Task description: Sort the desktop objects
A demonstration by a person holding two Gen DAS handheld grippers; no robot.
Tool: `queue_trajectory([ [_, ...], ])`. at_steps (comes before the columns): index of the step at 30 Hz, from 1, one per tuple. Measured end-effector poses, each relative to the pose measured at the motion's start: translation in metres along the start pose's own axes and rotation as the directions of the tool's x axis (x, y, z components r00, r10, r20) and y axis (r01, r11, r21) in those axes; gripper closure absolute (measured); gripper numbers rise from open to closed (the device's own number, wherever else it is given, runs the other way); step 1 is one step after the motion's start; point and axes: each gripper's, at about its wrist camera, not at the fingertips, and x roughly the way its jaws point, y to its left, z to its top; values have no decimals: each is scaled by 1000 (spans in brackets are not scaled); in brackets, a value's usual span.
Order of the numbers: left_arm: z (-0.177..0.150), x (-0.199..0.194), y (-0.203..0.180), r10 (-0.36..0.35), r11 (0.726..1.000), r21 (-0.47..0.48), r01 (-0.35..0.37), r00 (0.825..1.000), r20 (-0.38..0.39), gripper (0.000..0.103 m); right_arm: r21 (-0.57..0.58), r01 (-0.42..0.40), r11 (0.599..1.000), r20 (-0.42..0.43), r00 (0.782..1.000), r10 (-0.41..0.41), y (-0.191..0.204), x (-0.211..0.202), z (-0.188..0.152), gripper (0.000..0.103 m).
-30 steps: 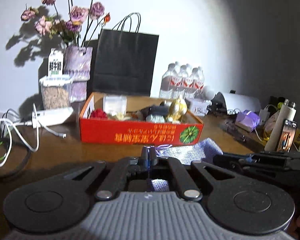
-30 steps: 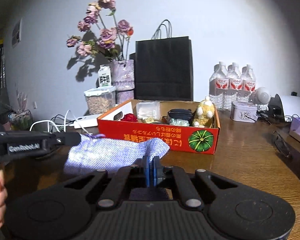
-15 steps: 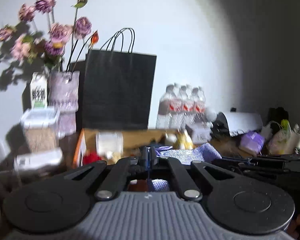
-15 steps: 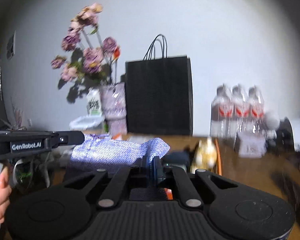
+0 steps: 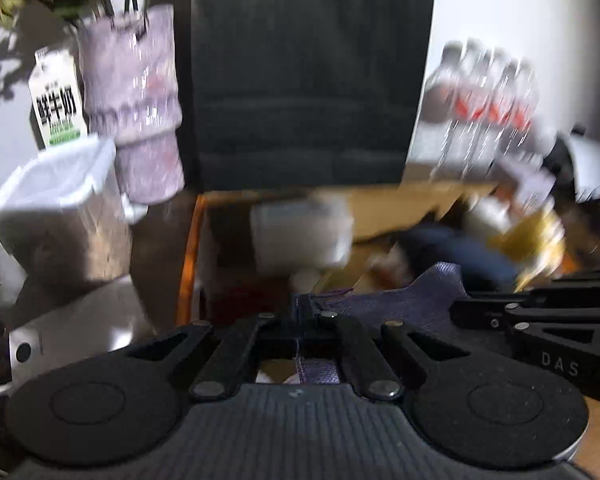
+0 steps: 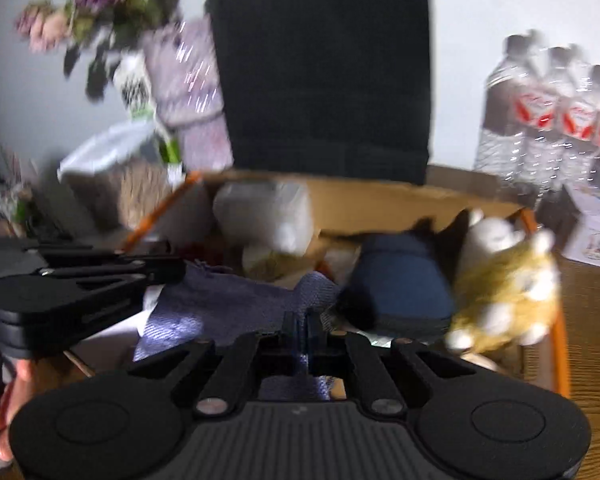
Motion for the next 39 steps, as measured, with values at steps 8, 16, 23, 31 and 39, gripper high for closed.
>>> queue_trajectory([
  [8, -5, 1, 12, 86, 996, 10, -86, 996, -6, 70, 35, 8, 999, 25, 1000, -9, -8, -16, 0, 68],
  [16, 4, -57, 3, 61, 998, -11, -61, 994, 93, 17, 4, 39, 999, 198, 980, -39, -14, -98, -8, 33],
  [23, -20, -114, -9, 59, 997, -56, -52, 988, 140, 0, -7, 215, 977, 306, 930, -203, -26, -147, -45, 19],
  [31, -78, -169, -25, 38, 996, -90, -23, 985, 169, 0, 5, 201, 979, 311, 931, -193, -19, -174, -118, 17],
  [39, -159, -199, -48, 56, 996, -85, -39, 977, 205, 0, 28, 158, 987, 266, 951, -160, -5, -191, -202, 17],
])
